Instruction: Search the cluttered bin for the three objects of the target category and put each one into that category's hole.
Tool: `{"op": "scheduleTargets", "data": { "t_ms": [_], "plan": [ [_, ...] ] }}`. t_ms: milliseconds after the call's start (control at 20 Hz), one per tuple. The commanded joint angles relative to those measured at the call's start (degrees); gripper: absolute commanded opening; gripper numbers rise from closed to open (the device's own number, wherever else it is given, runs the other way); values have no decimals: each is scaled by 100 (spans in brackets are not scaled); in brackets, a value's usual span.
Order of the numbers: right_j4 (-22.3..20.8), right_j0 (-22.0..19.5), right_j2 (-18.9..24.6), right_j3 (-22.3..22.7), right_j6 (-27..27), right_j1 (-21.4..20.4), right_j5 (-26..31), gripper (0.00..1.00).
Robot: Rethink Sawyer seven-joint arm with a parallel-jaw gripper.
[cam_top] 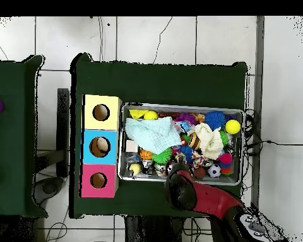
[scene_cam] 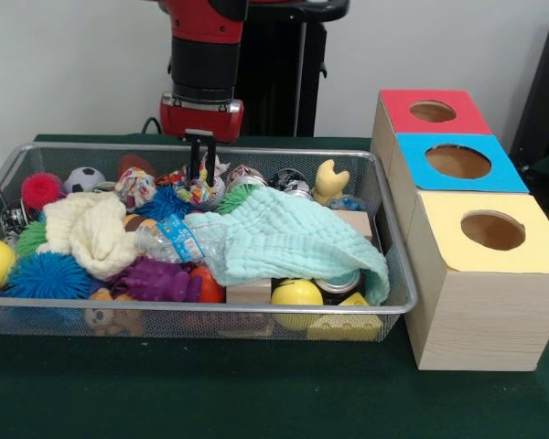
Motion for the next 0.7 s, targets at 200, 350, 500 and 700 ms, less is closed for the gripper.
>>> {"op": "scheduleTargets", "data": {
  "t_ms": [200, 350, 500, 700],
  "plan": [
    [19, 231, 79, -21, 1130, 336, -658, 0],
    [42, 204, 128, 23, 1150, 287, -636, 0],
    [152, 138, 299, 135, 1271, 34, -553, 0],
    [561, 289, 421, 156, 1237, -658, 353, 0]
  ]
}}
